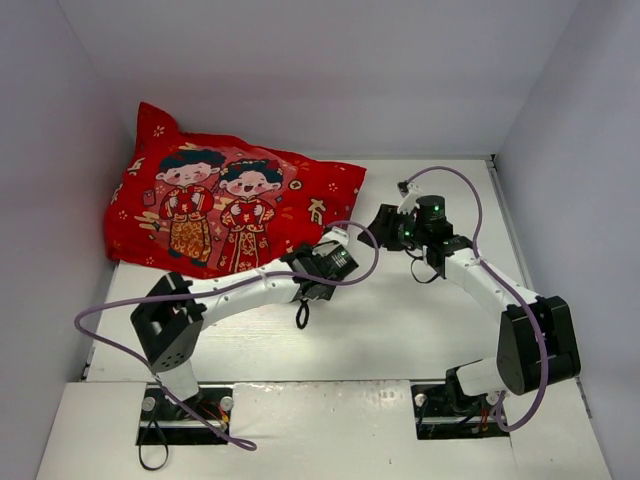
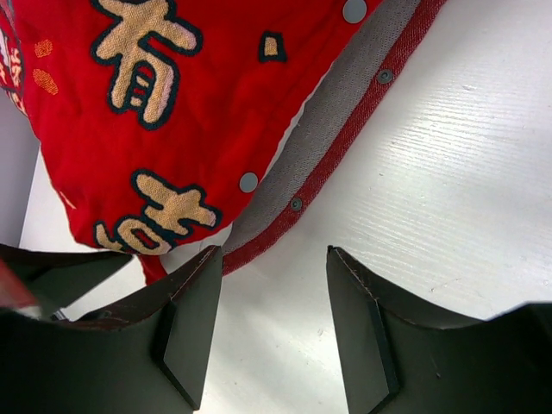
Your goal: Put the pillow into the pillowcase
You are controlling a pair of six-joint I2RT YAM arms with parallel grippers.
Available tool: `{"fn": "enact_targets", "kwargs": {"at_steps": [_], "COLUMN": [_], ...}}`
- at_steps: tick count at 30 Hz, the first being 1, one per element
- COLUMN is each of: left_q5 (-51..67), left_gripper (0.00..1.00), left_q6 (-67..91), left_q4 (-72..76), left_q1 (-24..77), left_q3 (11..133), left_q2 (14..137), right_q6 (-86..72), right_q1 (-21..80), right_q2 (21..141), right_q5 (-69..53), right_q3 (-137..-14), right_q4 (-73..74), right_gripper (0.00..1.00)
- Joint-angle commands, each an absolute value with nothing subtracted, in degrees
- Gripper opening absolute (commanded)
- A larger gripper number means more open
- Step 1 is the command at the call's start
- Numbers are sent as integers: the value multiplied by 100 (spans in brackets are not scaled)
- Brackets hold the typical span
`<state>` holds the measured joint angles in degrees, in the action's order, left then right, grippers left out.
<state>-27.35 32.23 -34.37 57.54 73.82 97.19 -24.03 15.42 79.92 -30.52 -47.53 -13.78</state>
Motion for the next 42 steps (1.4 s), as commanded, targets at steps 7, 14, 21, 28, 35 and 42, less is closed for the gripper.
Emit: {"fn": "enact_targets", "kwargs": {"at_steps": [7,14,21,28,35,42], "left_q5": [-2689,-3023,-2752,-2320,-2707,-2619], "left_gripper": [52,0,0,0,0,0], "left_q6": [2918,2567,2486,2997,3129,3190], "left_q4": [-3410,-3401,-3498,-3639,-3700,-3700], "left_q1": [5757,5757,6274,6749,6706,6706], "left_q3": [7559,7918,7463,6689,6644,6697], "left_q2": [9896,10125,8686,6981,6627,6908], "right_q6": [-2470,-2452,-2487,-2523,-2645,-2619], "right_q1": [1529,1512,994,835,756,431], "right_q2": [7769,7849,8268,9491,10327,9984], "right_q5": [-3208,-3147,-3085,-3208,-3770,-3726], "right_q3": [-4755,-4781,-5666,-7073,-7577,-6523], "right_q4": [-1635,-1644,-1644,-1652,-1661,-1801], "right_gripper": [48,47,48,55,55,56]}}
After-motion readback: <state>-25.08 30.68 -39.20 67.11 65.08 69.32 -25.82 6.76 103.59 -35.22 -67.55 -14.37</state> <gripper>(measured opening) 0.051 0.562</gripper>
